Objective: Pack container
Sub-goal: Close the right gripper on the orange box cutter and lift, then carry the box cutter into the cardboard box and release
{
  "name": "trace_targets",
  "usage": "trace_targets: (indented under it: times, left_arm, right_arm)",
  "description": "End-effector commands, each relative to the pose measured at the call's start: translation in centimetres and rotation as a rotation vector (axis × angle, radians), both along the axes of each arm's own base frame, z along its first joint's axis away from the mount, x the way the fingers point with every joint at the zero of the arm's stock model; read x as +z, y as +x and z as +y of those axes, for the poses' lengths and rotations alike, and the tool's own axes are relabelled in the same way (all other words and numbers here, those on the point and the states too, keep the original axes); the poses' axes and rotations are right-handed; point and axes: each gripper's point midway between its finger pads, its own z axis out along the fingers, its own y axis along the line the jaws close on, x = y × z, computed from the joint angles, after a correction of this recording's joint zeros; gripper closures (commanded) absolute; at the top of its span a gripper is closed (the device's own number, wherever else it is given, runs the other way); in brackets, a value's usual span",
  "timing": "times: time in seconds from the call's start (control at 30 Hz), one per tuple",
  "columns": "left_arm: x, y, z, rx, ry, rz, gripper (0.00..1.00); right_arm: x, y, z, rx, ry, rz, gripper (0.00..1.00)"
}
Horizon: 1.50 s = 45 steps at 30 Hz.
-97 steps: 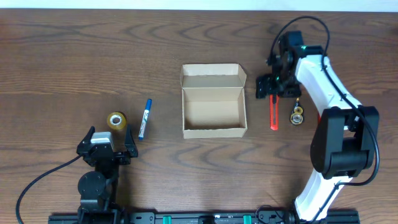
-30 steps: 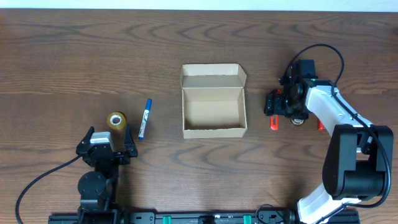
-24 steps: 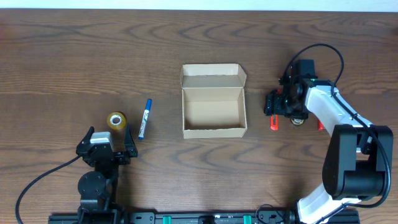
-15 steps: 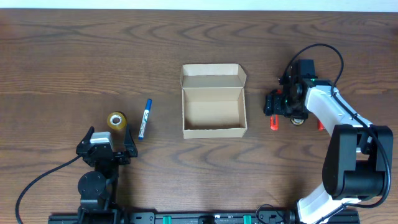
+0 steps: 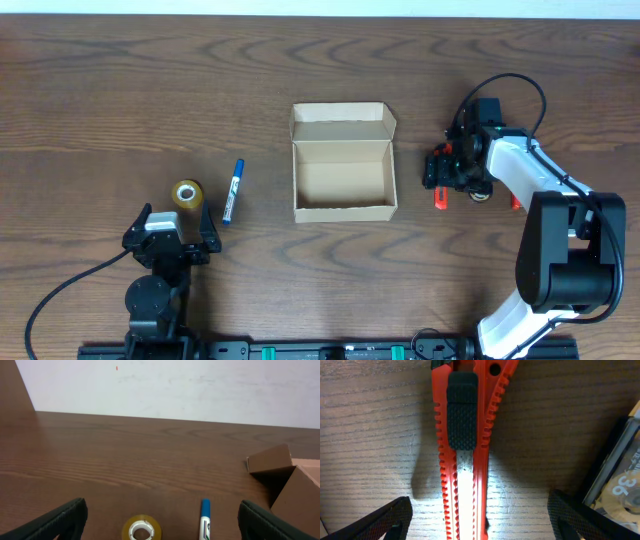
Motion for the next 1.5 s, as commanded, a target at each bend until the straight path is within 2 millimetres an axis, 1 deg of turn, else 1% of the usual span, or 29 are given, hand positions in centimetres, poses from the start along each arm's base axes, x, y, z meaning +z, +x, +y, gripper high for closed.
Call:
trace_targets:
  times: [0.0,0.03,0.1,0.13,0.27,0.4,0.43,1.0,1.1,1.2,1.23,1.37,1.4,1.47]
  left_arm:
    - [-1.9,-0.1,0.4,0.024,-0.001,0.057,0.05]
    - [-1.9,-0.1,0.4,0.024,-0.002,0.057,0.05]
    - [-1.9,-0.1,0.4,0.024,-0.001,0.057,0.05]
    - [-1.9,-0.1,0.4,0.024,-0.001,0.057,0.05]
    - [-1.9,-0.1,0.4,0.024,-0.001,0.057,0.05]
    - [-1.9,-0.1,0.4,0.024,-0.001,0.056,0.05]
    - [-1.9,-0.1,0.4,0.024,-0.001,0.056,0.05]
    - [-1.9,-0.1,0.4,0.024,-0.001,0.057,0.05]
    - [-1.9,-0.1,0.4,0.024,-0.001,0.057,0.05]
    - [-1.9,-0.1,0.4,0.024,-0.001,0.057,0.05]
    - [-1.9,-0.1,0.4,0.024,-0.001,0.057,0.05]
    - [-1.9,-0.1,0.4,0.024,-0.002,0.057,0.05]
    - [-1.9,-0.1,0.4,0.024,-0.002,0.057,0.05]
    - [-1.9,-0.1,0.4,0.024,-0.001,0.057,0.05]
  right_arm:
    - [-0.6,-0.2,0.3,0.003,0.002,0.015,0.24]
    - [-0.6,-0.2,0.3,0.003,0.002,0.015,0.30]
    - [-0.6,-0.2,0.3,0.002,0.002,0.015,0.35]
    - [-0.6,-0.2,0.3,0.002,0.002,0.015,0.41]
    - [-0.6,-0.2,0.2,0.002,0.002,0.016,0.75]
    - [-0.6,-0.2,0.3,0.001,0.002,0.017,0.96]
    - [-0.6,-0.3,0.3,-0.006,0.003,0.019,0.98]
    - [-0.5,-0.2,0.4,-0.020,0.013,0.016,0.99]
    - [0.0,0.0,0.4,-0.020,0.014,0.004,0.99]
    - [2.0,1.1,0.8,-0.015,0.036,-0.051,0.99]
    - [2.9,1.6,0.9,-0.014,0.043,-0.078,0.99]
    - [8.0,3.5,1.4,0.000,0.060,-0.214,0.99]
    - [9.6,3.9,1.7,0.012,0.059,-0.255,0.99]
    - [12.0,4.4,2.4,0.044,0.058,-0.322,0.99]
